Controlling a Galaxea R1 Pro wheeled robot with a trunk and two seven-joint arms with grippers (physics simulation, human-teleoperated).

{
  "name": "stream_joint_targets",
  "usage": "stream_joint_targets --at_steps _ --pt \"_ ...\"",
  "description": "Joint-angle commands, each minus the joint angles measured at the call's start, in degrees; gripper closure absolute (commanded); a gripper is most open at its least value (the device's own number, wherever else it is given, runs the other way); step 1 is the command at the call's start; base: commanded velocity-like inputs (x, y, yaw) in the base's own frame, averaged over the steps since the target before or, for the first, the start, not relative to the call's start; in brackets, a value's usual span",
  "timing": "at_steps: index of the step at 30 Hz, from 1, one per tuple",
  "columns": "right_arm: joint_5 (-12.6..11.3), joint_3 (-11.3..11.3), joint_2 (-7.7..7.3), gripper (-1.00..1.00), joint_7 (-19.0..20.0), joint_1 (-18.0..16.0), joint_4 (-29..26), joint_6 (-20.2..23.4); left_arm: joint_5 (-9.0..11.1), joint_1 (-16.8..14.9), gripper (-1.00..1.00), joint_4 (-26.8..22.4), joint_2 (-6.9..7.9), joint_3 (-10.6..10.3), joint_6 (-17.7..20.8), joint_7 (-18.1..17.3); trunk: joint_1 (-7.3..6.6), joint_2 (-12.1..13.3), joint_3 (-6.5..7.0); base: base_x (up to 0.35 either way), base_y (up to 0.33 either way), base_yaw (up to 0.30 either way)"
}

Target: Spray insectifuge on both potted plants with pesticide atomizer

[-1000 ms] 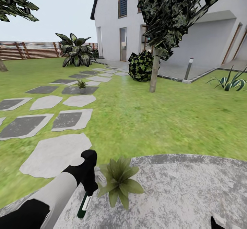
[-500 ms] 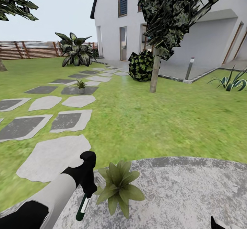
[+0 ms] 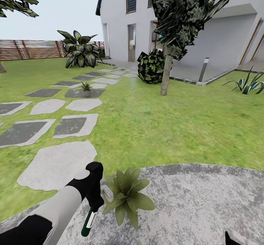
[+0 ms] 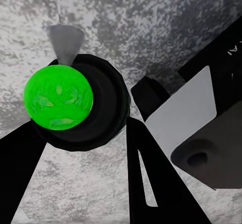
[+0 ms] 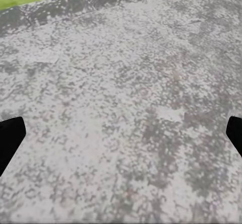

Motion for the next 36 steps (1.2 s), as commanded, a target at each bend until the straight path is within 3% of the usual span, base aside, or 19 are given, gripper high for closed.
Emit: stream_joint_targets --at_steps 1,11,15,19,22,26,28,32,36 --pt "0.36 -0.47 0.01 -1.0 0.47 -0.08 -0.01 -0.29 -0.51 -0.03 1.0 -0.05 0.0 -0.11 0.51 -0.49 0.21 -0.44 -0.33 0.0 0.0 0.0" --pt "0.36 -0.5 0.01 -1.0 0.47 -0.1 -0.01 -0.29 -0.51 0.03 1.0 -0.01 0.1 -0.07 0.51 -0.44 2.41 -4.45 -2.66 0.0 0.0 0.0" --pt "0.36 -0.47 0.0 -1.0 0.47 -0.08 -0.01 -0.29 -0.55 1.8 1.0 0.45 0.34 0.02 0.47 -0.31 2.41 -4.45 -2.66 0.0 0.0 0.0" --pt "0.36 -0.46 0.01 -1.0 0.47 -0.09 -0.01 -0.29 0.01 4.83 1.0 0.59 0.65 0.22 0.42 4.7 2.41 -4.45 -2.66 0.0 0.0 0.0" --pt "0.36 -0.46 0.02 -1.0 0.47 -0.09 -0.01 -0.29 0.4 5.09 1.0 0.2 0.68 0.43 0.42 5.53 2.41 -4.45 -2.66 0.0 0.0 0.0" --pt "0.36 -0.47 0.02 -1.0 0.47 -0.1 -0.01 -0.29 0.52 4.83 1.0 -0.41 0.46 3.3 0.42 5.91 2.41 -4.45 -2.66 0.0 0.0 0.0" --pt "0.36 -0.46 0.02 -1.0 0.47 -0.09 -0.01 -0.29 0.49 4.47 1.0 -3.04 0.44 4.97 0.42 5.99 2.41 -4.45 -2.66 0.0 0.0 0.0" --pt "0.38 -0.46 0.02 -1.0 0.47 -0.11 0.04 -0.29 0.49 4.27 1.0 -6.96 0.38 5.68 0.42 5.44 2.41 -4.45 -2.66 0.0 0.0 0.0" --pt "0.37 -0.48 0.0 -1.0 0.47 -0.11 0.0 -0.29 0.46 4.32 1.0 -7.46 0.49 5.76 0.02 5.33 2.41 -4.45 -2.66 0.0 0.0 0.0"
